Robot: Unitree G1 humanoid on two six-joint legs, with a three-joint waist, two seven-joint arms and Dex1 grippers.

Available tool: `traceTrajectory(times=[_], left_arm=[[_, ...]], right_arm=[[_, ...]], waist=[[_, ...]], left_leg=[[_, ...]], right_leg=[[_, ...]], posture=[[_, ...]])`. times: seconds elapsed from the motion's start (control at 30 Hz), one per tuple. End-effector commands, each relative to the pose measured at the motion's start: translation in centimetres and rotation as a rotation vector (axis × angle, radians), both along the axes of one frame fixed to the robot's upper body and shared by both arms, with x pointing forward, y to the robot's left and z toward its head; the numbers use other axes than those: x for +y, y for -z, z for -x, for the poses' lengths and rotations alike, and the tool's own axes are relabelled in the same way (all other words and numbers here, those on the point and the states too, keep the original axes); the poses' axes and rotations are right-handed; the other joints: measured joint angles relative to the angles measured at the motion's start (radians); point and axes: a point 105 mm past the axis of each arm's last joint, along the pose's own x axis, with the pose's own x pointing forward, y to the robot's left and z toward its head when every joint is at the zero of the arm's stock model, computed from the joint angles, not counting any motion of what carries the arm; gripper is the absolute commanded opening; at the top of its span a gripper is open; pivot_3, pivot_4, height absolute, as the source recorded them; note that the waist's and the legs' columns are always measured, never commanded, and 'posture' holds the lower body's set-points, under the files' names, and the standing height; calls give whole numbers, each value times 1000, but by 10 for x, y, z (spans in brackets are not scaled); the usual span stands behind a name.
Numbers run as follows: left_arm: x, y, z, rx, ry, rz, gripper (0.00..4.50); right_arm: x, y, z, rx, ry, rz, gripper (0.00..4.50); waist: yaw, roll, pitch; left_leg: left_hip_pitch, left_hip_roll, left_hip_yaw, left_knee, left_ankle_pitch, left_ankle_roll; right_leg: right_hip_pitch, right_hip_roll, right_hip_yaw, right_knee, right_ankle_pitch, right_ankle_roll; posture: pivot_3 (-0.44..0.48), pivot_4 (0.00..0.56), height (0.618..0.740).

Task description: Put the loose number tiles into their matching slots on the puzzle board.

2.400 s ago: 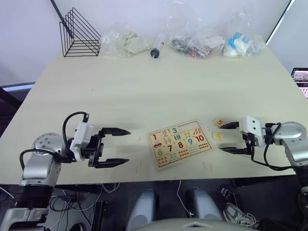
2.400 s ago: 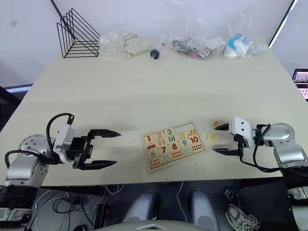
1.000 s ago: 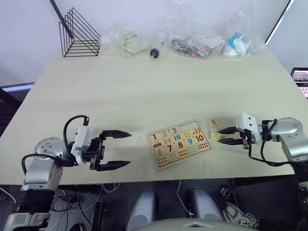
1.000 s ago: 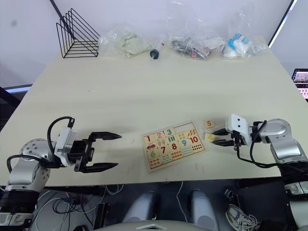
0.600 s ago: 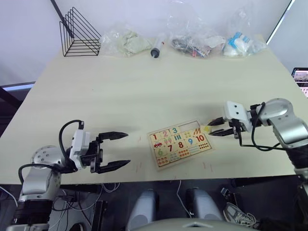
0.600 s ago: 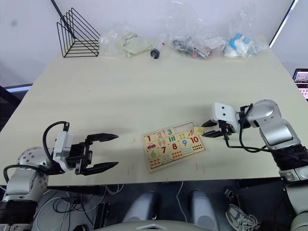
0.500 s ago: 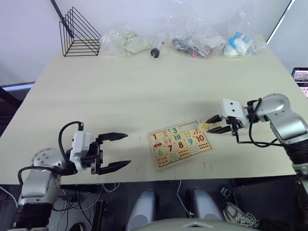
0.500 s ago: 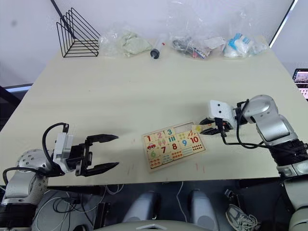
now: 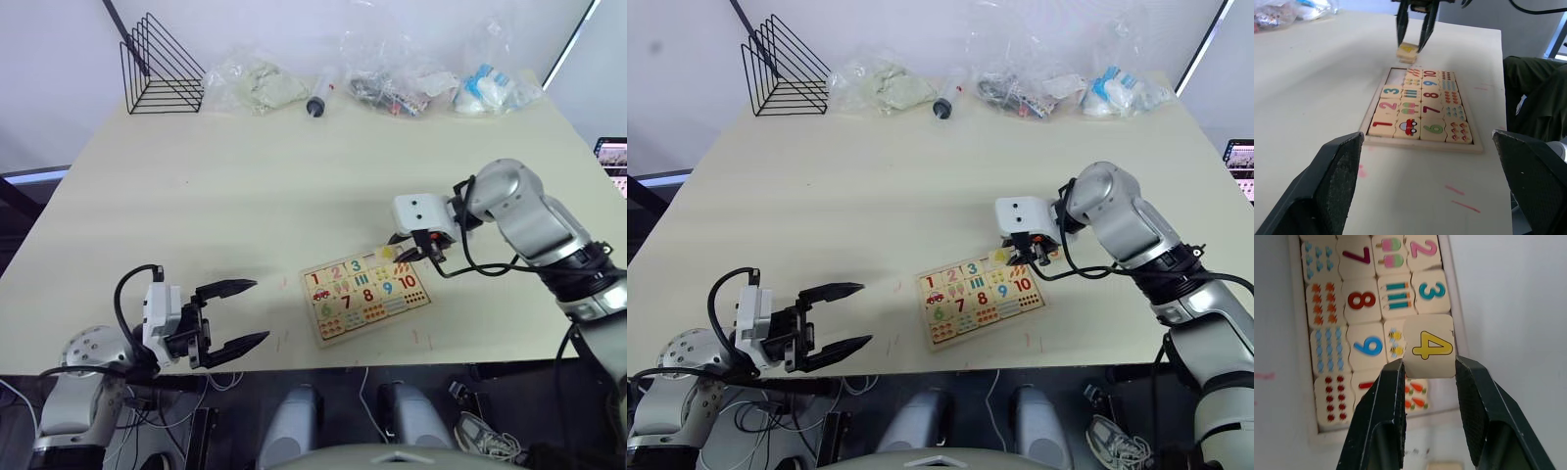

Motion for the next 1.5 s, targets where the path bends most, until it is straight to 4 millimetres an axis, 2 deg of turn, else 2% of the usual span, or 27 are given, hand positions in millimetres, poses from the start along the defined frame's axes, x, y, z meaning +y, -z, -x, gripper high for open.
traceTrajectory(times=[0.03, 0.23, 0.37, 0.67, 1.5], left_arm=[[-1, -11, 1, -41, 25, -4, 4500], [-5, -15, 1, -43, 47, -3, 4500], [-7, -18, 1, -46, 54, -5, 4500], [-14, -22, 1, -46, 77, -4, 4500], [-7, -13, 5, -36, 58, -4, 4500]], right_arm=[[10, -9, -6, -57, -15, 55, 928], [17, 0, -11, -69, -18, 130, 928], [20, 2, -10, -67, -18, 151, 928], [15, 8, -16, -85, -14, 209, 928], [22, 14, -16, -65, -61, 212, 928]], waist=[[0, 0, 0], [1, 0, 0], [0, -1, 0], [-1, -1, 0], [-1, -1, 0]], left_leg=[[0, 0, 0, 0, 0, 0], [-1, -1, 0, 0, 0, 0], [-8, -1, -1, 1, 0, 0], [-11, -1, -1, 1, 0, -1], [-11, -2, -1, 1, 0, -1]], right_leg=[[0, 0, 0, 0, 0, 0], [-1, 0, 0, 0, 0, 0], [-8, 0, -1, 0, 0, 0], [-10, -1, -1, 1, 0, 0], [-10, 0, -1, 1, 1, 0]], posture=[[0, 150, 740], [0, 150, 740], [0, 150, 740], [0, 150, 740], [0, 150, 740]])
